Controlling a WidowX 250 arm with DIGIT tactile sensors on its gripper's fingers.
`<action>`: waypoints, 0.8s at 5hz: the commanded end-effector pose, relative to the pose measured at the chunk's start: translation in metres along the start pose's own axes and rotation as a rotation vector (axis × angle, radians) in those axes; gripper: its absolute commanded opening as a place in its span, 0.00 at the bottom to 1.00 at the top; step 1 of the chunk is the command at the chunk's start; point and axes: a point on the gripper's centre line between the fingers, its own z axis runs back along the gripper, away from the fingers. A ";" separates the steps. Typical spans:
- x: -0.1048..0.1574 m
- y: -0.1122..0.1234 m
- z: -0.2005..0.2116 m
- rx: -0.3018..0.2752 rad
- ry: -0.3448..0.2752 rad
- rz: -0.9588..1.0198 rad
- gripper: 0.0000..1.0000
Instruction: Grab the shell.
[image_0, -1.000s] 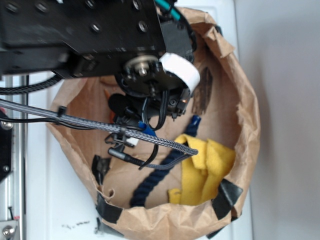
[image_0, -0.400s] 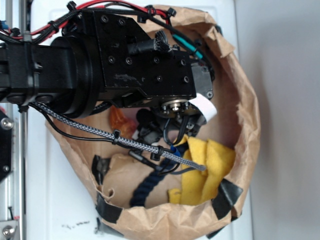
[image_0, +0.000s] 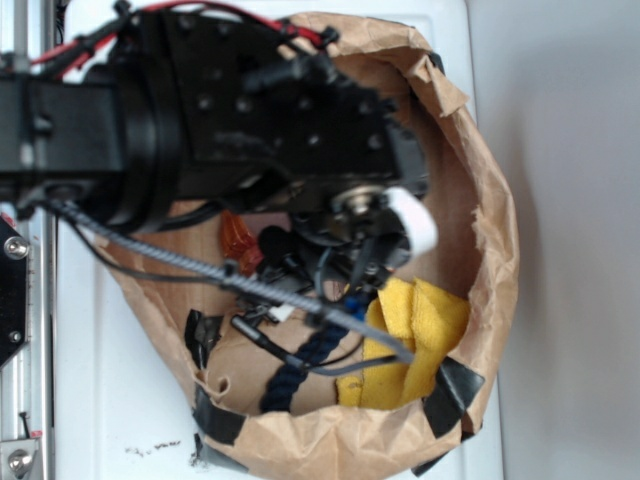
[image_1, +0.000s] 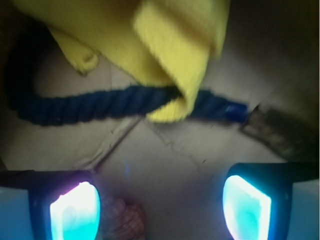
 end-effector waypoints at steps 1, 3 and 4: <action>-0.009 -0.014 0.005 0.035 -0.015 -0.053 1.00; -0.022 -0.022 -0.020 0.089 0.030 -0.082 1.00; -0.029 -0.028 -0.027 0.097 0.040 -0.094 1.00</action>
